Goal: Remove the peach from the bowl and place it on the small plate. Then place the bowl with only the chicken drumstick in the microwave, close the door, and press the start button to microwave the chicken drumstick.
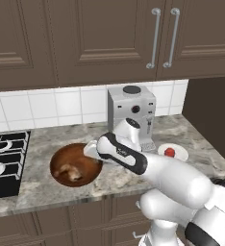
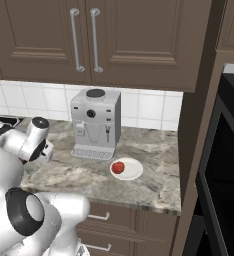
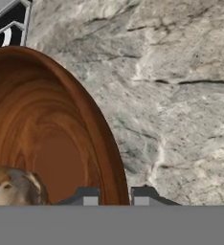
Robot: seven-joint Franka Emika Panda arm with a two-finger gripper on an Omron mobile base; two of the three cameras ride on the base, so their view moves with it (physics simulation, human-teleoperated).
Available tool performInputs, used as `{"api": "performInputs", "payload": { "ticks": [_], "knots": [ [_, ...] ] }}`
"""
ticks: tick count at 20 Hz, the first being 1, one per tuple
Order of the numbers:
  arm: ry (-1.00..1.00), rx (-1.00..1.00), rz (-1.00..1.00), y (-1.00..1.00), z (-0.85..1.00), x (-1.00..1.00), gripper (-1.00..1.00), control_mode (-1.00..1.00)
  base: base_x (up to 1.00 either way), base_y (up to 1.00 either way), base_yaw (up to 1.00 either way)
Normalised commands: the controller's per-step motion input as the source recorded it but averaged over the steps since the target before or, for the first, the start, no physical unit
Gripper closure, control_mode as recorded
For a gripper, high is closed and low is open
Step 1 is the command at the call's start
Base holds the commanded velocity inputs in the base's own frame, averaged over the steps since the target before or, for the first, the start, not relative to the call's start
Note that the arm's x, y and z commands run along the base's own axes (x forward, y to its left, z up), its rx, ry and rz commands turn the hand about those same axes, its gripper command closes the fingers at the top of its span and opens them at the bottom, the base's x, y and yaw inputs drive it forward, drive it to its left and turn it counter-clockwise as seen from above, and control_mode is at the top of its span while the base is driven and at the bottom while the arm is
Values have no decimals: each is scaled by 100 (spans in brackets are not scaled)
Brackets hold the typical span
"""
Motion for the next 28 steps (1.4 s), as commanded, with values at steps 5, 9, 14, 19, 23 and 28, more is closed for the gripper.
{"api": "performInputs", "payload": {
  "ticks": [5,9,14,19,23,28],
  "knots": [
    [1,2,-22,-31,68,-58,100,-100,0,0,0],
    [2,0,-27,-48,71,-58,100,-100,0,0,0],
    [0,0,-21,-77,57,-53,100,-100,0,0,0],
    [-2,3,-16,-91,34,-54,100,-100,0,0,0],
    [-2,4,-16,-77,19,-51,100,-100,0,0,0],
    [0,1,-8,-21,-8,-37,100,-100,0,0,0]
  ]
}}
